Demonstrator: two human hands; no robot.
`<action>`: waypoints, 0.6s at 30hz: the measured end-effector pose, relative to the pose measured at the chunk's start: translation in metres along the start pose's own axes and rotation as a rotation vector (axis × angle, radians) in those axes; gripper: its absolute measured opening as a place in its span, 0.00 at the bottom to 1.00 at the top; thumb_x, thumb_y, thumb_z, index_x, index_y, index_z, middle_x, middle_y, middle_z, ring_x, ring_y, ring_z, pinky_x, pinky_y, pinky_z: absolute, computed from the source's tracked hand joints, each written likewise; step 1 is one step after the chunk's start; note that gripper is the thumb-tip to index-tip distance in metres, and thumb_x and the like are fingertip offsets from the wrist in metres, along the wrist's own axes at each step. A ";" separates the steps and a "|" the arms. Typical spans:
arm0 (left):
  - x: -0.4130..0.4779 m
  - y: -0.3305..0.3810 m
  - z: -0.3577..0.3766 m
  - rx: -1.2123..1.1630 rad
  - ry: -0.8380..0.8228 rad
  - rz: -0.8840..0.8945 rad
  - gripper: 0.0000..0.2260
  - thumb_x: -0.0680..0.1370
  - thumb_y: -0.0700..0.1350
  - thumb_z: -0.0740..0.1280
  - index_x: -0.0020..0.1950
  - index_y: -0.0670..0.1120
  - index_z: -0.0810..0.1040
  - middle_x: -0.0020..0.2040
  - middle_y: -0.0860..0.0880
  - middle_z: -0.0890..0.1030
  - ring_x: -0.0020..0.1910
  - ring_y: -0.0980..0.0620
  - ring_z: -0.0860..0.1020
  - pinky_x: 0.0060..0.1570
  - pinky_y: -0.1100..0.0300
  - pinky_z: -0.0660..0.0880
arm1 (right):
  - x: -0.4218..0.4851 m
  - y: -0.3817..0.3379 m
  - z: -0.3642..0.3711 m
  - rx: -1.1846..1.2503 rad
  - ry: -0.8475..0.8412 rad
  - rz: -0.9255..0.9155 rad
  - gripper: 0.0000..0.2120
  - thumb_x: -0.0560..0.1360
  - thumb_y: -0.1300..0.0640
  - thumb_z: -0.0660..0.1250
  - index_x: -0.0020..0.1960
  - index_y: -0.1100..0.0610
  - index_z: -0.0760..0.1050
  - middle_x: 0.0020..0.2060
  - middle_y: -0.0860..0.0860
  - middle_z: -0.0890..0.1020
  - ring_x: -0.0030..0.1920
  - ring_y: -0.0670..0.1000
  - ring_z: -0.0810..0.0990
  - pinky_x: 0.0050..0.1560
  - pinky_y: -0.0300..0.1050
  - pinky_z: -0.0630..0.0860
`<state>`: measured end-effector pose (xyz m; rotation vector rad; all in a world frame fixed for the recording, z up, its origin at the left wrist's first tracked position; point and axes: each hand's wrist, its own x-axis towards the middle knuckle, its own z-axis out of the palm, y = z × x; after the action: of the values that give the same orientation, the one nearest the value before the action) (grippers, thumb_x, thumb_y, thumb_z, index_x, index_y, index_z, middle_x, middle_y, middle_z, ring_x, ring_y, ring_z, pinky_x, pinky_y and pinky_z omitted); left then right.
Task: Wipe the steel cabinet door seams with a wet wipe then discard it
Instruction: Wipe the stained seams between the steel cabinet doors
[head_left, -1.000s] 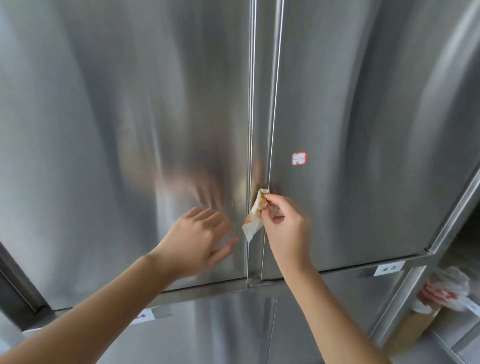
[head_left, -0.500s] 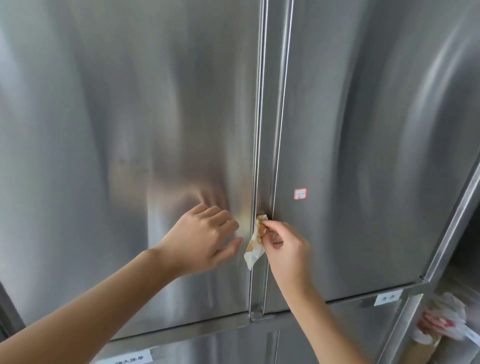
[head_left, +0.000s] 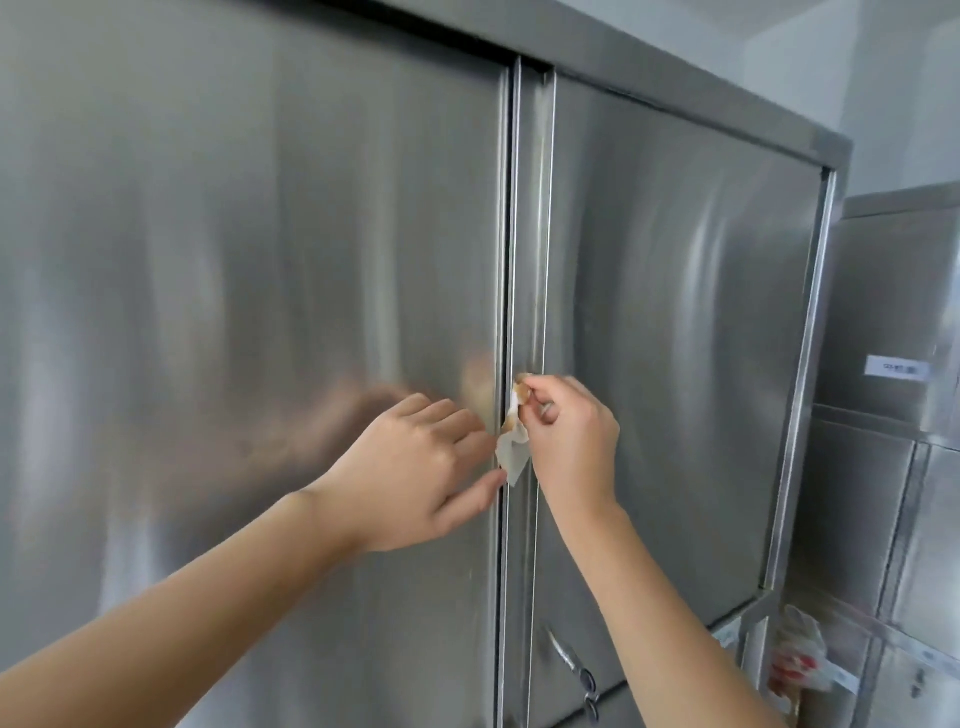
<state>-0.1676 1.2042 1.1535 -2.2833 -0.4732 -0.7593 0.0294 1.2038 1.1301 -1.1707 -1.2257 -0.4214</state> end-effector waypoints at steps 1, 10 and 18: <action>-0.001 -0.002 -0.001 -0.005 0.010 0.013 0.23 0.85 0.59 0.50 0.49 0.47 0.79 0.48 0.50 0.81 0.42 0.45 0.77 0.45 0.49 0.73 | -0.004 0.000 0.002 -0.009 0.005 0.013 0.13 0.72 0.66 0.72 0.52 0.51 0.84 0.39 0.45 0.81 0.34 0.47 0.78 0.39 0.47 0.78; -0.003 -0.017 -0.002 -0.014 0.016 0.058 0.27 0.85 0.60 0.45 0.49 0.48 0.79 0.45 0.50 0.79 0.41 0.46 0.76 0.44 0.51 0.72 | -0.043 0.009 -0.002 -0.118 -0.041 0.071 0.14 0.70 0.67 0.73 0.48 0.48 0.84 0.34 0.41 0.77 0.34 0.47 0.76 0.36 0.38 0.74; 0.020 -0.045 -0.029 0.042 0.095 0.104 0.22 0.84 0.58 0.51 0.48 0.47 0.79 0.46 0.49 0.80 0.41 0.45 0.77 0.44 0.50 0.73 | 0.036 -0.031 -0.014 -0.148 0.076 -0.035 0.10 0.72 0.63 0.73 0.46 0.49 0.85 0.32 0.45 0.77 0.31 0.46 0.76 0.36 0.36 0.71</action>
<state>-0.1871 1.2186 1.2052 -2.2035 -0.3212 -0.7937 0.0248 1.1906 1.1774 -1.2491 -1.1658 -0.5860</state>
